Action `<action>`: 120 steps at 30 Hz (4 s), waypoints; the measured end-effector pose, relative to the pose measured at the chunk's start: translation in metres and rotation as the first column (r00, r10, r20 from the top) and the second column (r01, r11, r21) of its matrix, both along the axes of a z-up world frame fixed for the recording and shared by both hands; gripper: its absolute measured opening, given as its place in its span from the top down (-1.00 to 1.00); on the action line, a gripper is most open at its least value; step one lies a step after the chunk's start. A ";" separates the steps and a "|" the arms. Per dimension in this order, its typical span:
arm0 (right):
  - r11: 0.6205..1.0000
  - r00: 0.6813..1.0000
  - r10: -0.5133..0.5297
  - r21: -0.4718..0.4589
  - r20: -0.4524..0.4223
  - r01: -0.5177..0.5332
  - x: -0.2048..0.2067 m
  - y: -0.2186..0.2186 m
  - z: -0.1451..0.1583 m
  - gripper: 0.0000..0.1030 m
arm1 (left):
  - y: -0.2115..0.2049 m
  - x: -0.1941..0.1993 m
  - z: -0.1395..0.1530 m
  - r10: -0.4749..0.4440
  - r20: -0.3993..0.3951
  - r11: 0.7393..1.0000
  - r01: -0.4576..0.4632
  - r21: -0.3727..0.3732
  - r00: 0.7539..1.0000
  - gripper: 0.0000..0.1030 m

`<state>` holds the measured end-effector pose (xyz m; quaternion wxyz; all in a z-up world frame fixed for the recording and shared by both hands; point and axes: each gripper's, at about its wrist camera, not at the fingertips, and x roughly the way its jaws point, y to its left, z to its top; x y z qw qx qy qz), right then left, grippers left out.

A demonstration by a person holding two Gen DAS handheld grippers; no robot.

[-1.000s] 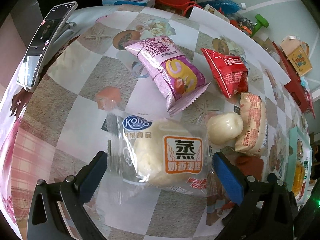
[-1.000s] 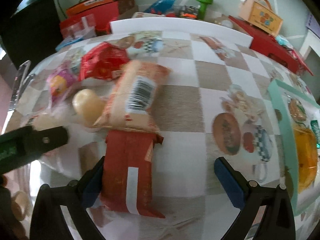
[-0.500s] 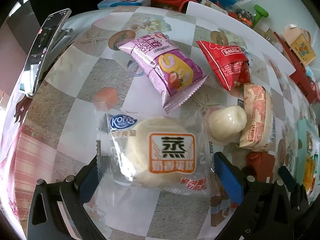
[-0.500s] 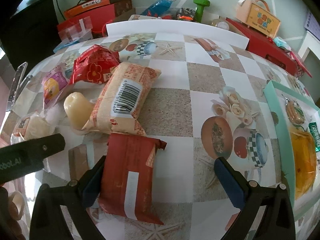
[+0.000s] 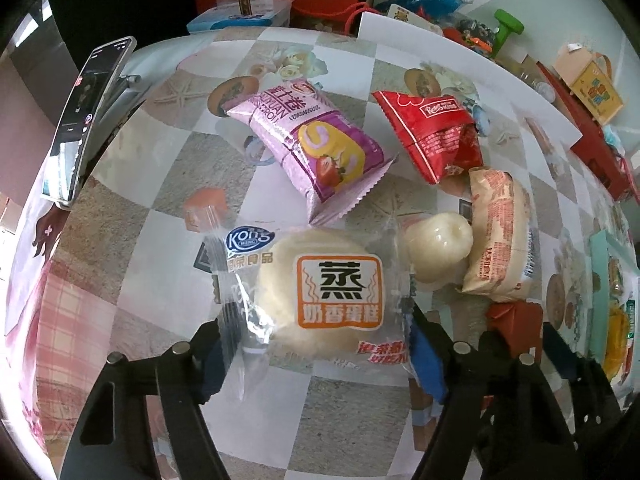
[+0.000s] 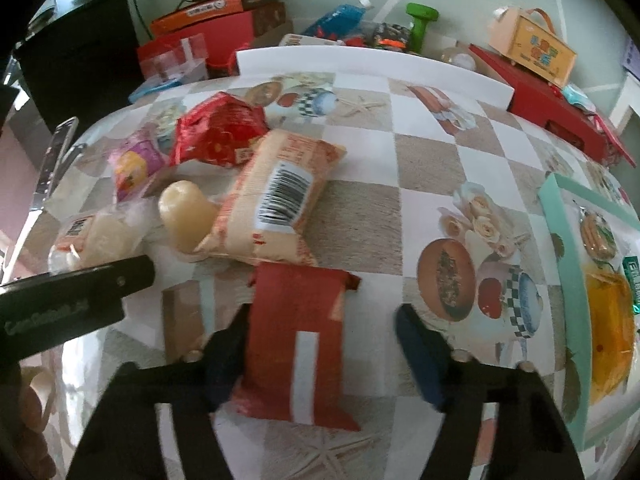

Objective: Organize snacks
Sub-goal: 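Grasp the clear round bun bag with left tool while right tool grasps red-white box, then carry the bun bag and red-white box over the white tray, then lower both items into the tray and open both tools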

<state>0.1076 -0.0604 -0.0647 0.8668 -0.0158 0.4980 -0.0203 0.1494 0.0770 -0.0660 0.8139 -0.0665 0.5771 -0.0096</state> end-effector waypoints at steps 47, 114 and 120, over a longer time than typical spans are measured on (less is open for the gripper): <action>0.971 0.952 -0.240 0.049 0.189 0.235 -0.034 -0.099 0.076 0.19 | -0.039 -0.037 0.079 -0.116 0.208 0.989 0.132 -0.066 0.971 -0.33; 0.741 0.716 -0.669 0.258 0.200 0.621 -0.094 -0.328 0.080 0.05 | -0.318 -0.011 0.067 -0.514 0.170 0.840 0.533 -0.099 0.841 -0.48; 0.731 0.704 -0.680 0.254 0.203 0.633 -0.097 -0.329 0.081 -0.49 | -0.313 -0.012 0.077 -0.501 0.203 0.842 0.528 -0.109 0.841 -0.75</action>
